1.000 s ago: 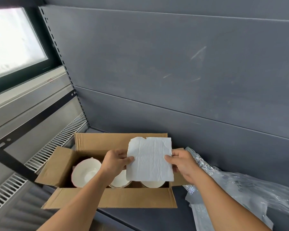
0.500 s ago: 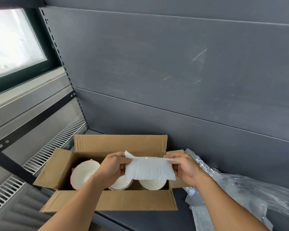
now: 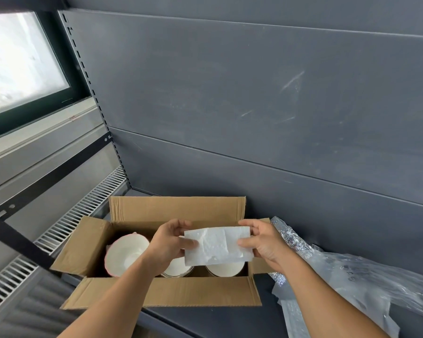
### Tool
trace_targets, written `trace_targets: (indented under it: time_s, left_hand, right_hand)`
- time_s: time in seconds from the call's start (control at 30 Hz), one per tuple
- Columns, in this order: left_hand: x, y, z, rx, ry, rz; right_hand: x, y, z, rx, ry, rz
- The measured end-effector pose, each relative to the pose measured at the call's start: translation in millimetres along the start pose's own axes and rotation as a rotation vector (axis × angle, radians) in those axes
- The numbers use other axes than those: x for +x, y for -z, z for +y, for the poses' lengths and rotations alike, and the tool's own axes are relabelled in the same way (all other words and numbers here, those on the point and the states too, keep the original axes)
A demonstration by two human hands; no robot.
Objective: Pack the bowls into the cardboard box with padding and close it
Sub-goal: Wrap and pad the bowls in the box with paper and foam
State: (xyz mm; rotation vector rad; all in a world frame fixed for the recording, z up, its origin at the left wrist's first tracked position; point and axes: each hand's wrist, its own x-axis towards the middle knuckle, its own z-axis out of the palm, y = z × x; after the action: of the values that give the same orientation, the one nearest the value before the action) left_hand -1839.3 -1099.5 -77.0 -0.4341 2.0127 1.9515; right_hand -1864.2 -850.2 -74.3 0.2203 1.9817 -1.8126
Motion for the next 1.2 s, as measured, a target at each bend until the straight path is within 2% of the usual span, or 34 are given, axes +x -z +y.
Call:
trace_targets:
  time_s: [0.27,0.47,0.57,0.7,0.8,0.87,1.1,1.2]
  left_hand:
    - [1,1,-4,0.143,-0.019,0.021]
    - [-4,-3,-3,0.214,-0.023,-0.015]
    - [-7,-4,-3,0.146,-0.023,-0.054]
    - [-7,-3,-5,0.161,-0.089,0.045]
    - [-6,1,-7,0.003,-0.044,0.037]
    - [-8,5,-6,-0.103,-0.018,-0.005]
    - [-11,15,-5,-0.258,0.057,-0.105]
    - [-8,21,-10,-0.161,0.035,-0.097]
  right_hand:
    - [3,-6,5,0.106,-0.081,-0.012]
    - [-4,-9,3,0.049,-0.070,-0.043]
    - [-5,-8,3,0.076,-0.050,-0.029]
    - [-4,-9,6,0.159,-0.032,-0.005]
    - [-1,-11,8,0.234,-0.032,-0.006]
    - [-2,-12,8,0.278,-0.041,-0.030]
    - [-4,-10,4,0.348,-0.076,-0.168]
    - [-1,-15,1,0.298,-0.065,-0.237]
